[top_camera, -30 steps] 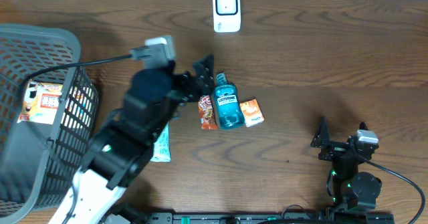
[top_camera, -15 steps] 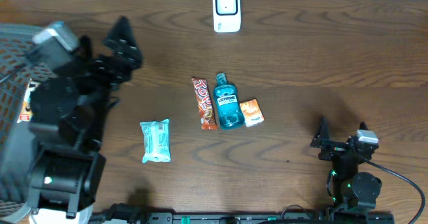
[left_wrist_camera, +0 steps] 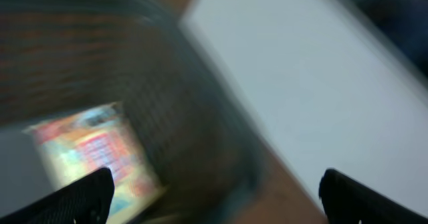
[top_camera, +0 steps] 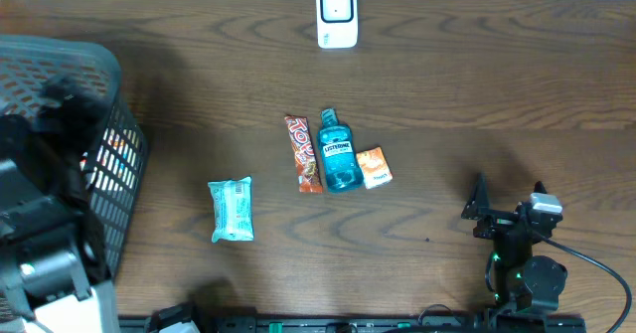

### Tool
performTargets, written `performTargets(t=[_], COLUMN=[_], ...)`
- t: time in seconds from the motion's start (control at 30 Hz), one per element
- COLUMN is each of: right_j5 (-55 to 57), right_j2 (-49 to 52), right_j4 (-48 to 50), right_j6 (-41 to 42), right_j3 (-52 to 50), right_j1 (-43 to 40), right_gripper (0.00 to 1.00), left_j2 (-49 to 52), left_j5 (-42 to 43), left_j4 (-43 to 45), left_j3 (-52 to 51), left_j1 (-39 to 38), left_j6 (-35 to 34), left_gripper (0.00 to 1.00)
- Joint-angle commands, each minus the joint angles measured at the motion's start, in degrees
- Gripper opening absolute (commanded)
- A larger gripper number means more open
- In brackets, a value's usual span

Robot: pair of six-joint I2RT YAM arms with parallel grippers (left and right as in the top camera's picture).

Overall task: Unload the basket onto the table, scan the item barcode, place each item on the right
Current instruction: 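Return the left gripper to the basket and grasp the yellow chip bag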

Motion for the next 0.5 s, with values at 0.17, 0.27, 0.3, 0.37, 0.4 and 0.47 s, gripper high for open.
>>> performTargets(t=[0.17,0.27,0.3,0.37,0.4,0.47], right_j5=[0.11,0.11,0.11,0.11,0.11,0.11], right_j2=[-0.31,-0.31,-0.31,-0.31,-0.31,-0.31], right_j4=[-0.26,-0.26,-0.26,-0.26,-0.24,-0.24], right_j6=[0.46,0.46,0.46,0.46,0.46,0.46], right_j3=[-0.11,-0.11,-0.11,-0.11,-0.11,-0.11], right_j1=[0.07,0.07,0.07,0.07,0.07,0.07], right_gripper=[0.99,0.99,0.99,0.99,0.99,0.99], left_j2=[13.00,18.58,20.44,23.82,25.53,28.79], left_j5=[-0.15,1.18,2.23,3.04,3.04,3.17], left_j4=[-9.20,-10.10,-9.94,-9.49,-9.01,-7.80], left_j3=[1.09,1.09,1.09,1.09,1.09,1.09], left_j1=[11.39,12.83,13.18,13.62,13.66,13.64], left_j6=[-3.54,-5.66,-5.70,-6.80,-6.91,-6.91], left_gripper=[0.97,0.97,0.98,0.98,0.98,0.98])
